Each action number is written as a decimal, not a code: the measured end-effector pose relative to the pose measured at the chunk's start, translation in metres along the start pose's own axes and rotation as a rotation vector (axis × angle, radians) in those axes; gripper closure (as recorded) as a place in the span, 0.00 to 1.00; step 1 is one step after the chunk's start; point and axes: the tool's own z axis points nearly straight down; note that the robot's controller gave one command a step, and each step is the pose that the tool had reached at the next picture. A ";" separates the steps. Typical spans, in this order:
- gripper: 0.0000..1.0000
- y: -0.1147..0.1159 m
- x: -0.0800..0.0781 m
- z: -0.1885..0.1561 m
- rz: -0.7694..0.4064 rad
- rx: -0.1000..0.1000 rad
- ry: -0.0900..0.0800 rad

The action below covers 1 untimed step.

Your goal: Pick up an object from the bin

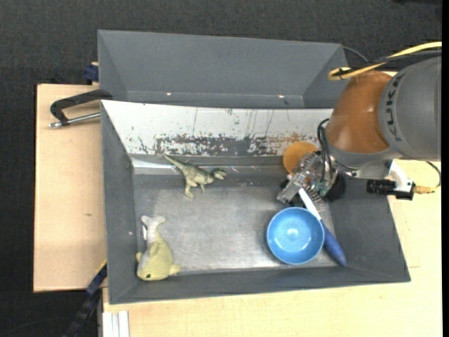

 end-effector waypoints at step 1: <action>1.00 -0.003 -0.005 -0.127 -0.029 0.024 0.019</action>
Offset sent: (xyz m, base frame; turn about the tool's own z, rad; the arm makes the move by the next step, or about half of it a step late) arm -0.0059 -0.0068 0.1208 -0.0270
